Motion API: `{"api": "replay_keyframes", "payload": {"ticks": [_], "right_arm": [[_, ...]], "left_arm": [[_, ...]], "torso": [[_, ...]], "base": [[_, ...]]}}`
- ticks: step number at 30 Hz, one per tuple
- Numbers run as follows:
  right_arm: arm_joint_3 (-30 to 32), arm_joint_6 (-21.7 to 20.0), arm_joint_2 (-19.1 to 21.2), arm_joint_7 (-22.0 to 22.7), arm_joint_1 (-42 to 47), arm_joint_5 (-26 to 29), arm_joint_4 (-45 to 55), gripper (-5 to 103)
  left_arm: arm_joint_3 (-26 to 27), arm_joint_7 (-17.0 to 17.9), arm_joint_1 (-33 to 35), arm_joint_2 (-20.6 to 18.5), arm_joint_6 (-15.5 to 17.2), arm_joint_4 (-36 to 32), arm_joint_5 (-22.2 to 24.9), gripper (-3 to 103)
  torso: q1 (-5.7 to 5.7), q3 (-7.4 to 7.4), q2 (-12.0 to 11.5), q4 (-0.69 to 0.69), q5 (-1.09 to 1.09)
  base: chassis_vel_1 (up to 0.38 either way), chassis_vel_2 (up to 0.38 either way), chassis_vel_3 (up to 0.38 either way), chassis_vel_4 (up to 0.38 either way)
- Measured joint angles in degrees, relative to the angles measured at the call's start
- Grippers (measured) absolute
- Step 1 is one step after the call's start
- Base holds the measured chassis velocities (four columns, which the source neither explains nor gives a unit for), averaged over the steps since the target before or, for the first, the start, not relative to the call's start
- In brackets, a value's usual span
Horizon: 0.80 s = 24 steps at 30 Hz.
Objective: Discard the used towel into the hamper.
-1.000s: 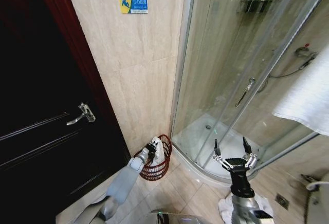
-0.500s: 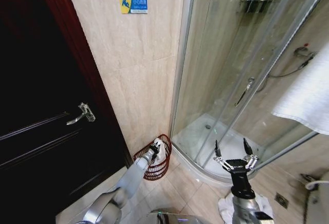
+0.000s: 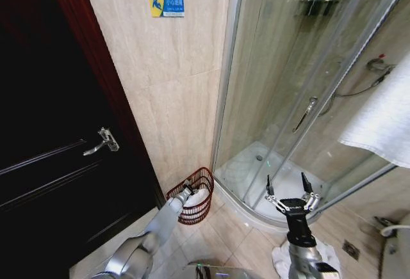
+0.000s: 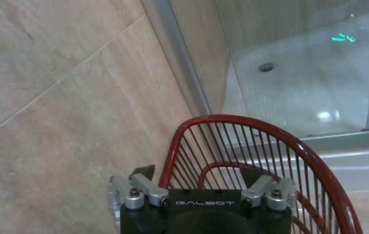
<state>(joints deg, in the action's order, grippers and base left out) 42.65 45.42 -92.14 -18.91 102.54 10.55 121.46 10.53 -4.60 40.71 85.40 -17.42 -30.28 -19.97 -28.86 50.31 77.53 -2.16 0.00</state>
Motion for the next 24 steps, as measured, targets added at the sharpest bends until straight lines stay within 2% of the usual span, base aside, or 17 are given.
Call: {"api": "replay_keyframes", "payload": {"ticks": [2, 4, 6, 11, 18, 20, 21, 22, 24], "right_arm": [[0.0, 0.0, 0.0, 0.5, 0.0, -0.3, 0.1, 100], [0.1, -0.3, 0.0, 1.7, 0.2, -1.1, 0.5, 100], [0.2, -0.4, 0.0, 2.0, 0.3, -1.3, 0.7, 100], [0.2, -0.6, 0.0, 2.2, 0.5, -1.6, 1.3, 100], [0.6, -1.0, 0.0, 2.2, 0.5, -1.1, 1.6, 100], [1.8, -1.8, 0.0, 2.4, 0.0, -0.4, 1.2, 100], [2.3, -2.4, 0.0, 2.8, -0.1, 0.1, 1.3, 100], [2.3, -2.4, 0.0, 2.8, -0.1, 0.1, 1.3, 100], [2.3, -3.0, 0.0, 3.1, -0.2, 0.4, 1.9, 100]], "left_arm": [[-0.1, -0.1, 0.6, -0.4, 0.3, -1.0, 0.5, 89], [-0.1, -0.9, 1.9, -1.0, 1.0, -2.8, 1.6, 98], [-0.1, -1.3, 2.6, -1.3, 1.3, -3.7, 1.9, 99], [-0.2, -3.1, 5.2, -2.9, 2.8, -7.9, 3.0, 100], [-1.2, -3.5, 8.4, -5.5, 5.0, -14.9, 6.0, 100], [-2.2, -4.6, 11.9, -8.0, 9.1, -22.0, 11.8, 100], [-2.4, -5.4, 14.1, -9.6, 11.9, -26.4, 17.0, 100], [-2.4, -5.4, 14.1, -9.6, 11.9, -26.4, 17.0, 100], [-0.9, -6.7, 17.0, -11.0, 14.4, -31.6, 21.4, 100]], "torso": [[0.0, 0.0, 0.0, 0.0, 0.0], [0.0, 0.0, 0.0, 0.0, 0.0], [0.0, 0.0, 0.0, 0.0, -0.01], [0.0, 0.0, 0.0, 0.0, -0.01], [0.0, 0.0, 0.0, 0.01, 0.0], [0.0, 0.0, 0.0, 0.0, 0.0], [0.0, 0.0, 0.0, -0.01, 0.01], [0.0, 0.0, 0.0, -0.01, 0.01], [0.0, 0.0, 0.0, 0.01, -0.02]], "base": [[0.0, 0.0, 0.0, 0.0], [0.0, 0.0, 0.0, 0.0], [0.0, 0.0, 0.0, 0.0], [0.0, 0.0, 0.0, 0.0], [0.0, 0.0, 0.0, 0.0], [0.0, 0.0, 0.0, 0.0], [0.0, 0.0, 0.0, 0.0], [0.0, 0.0, 0.0, 0.0], [0.0, 0.0, 0.0, 0.0]]}}
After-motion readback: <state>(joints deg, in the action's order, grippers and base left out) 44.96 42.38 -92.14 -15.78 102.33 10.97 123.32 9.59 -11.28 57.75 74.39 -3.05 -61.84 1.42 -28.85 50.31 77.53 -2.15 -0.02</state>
